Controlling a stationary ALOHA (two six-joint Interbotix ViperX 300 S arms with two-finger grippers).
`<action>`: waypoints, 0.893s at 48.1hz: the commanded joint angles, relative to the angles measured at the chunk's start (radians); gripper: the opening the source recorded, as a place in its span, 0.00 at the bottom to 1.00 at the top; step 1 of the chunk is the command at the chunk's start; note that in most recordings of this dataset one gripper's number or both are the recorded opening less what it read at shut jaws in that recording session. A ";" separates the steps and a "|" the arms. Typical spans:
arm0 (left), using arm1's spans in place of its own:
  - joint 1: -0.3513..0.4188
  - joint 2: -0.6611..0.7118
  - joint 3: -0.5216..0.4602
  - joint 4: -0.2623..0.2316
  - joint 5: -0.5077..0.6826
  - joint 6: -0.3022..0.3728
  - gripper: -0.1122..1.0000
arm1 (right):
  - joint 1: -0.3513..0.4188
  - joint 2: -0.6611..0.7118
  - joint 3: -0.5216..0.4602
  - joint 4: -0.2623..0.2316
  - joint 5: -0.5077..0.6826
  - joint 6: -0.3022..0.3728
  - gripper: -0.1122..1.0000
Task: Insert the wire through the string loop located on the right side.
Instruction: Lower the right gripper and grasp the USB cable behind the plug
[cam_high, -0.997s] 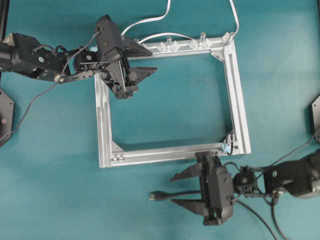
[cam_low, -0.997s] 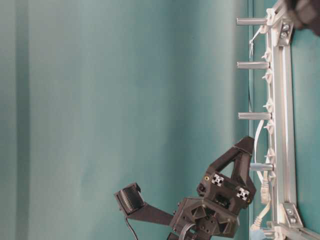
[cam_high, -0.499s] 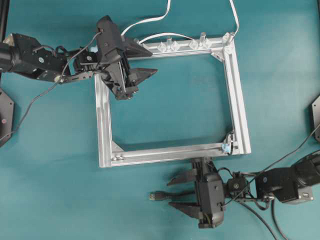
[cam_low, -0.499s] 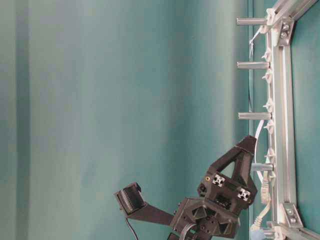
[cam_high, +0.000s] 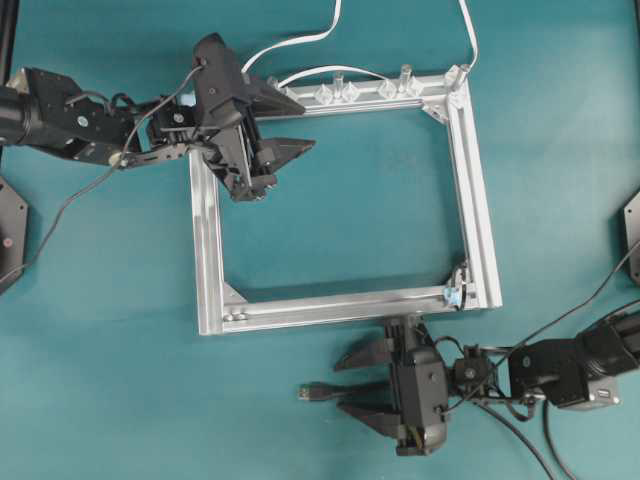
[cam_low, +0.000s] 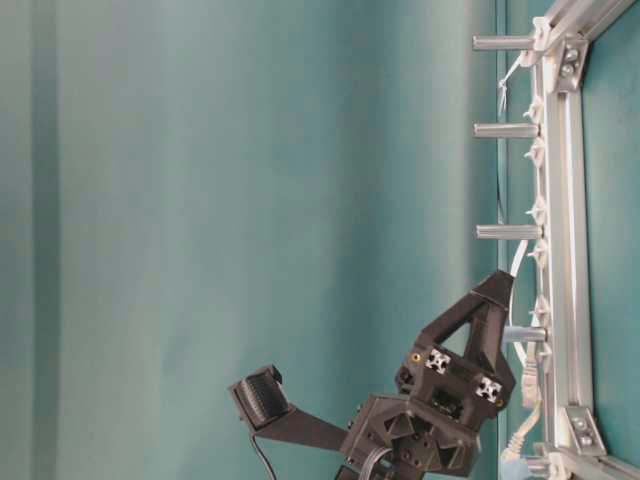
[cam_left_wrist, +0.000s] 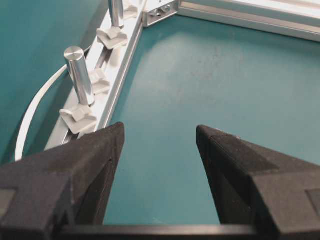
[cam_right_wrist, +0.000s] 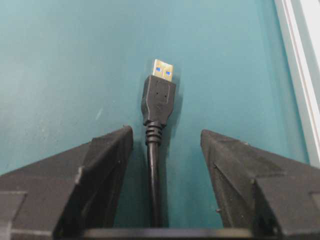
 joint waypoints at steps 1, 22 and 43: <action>-0.006 -0.020 -0.009 0.000 -0.005 -0.003 0.68 | -0.002 -0.015 -0.011 0.003 -0.006 0.000 0.71; -0.015 -0.017 -0.009 0.000 -0.005 -0.003 0.68 | -0.008 0.015 -0.032 0.003 0.132 0.000 0.21; -0.032 -0.008 -0.006 0.000 0.006 -0.005 0.68 | -0.011 0.017 -0.044 0.003 0.163 0.000 0.21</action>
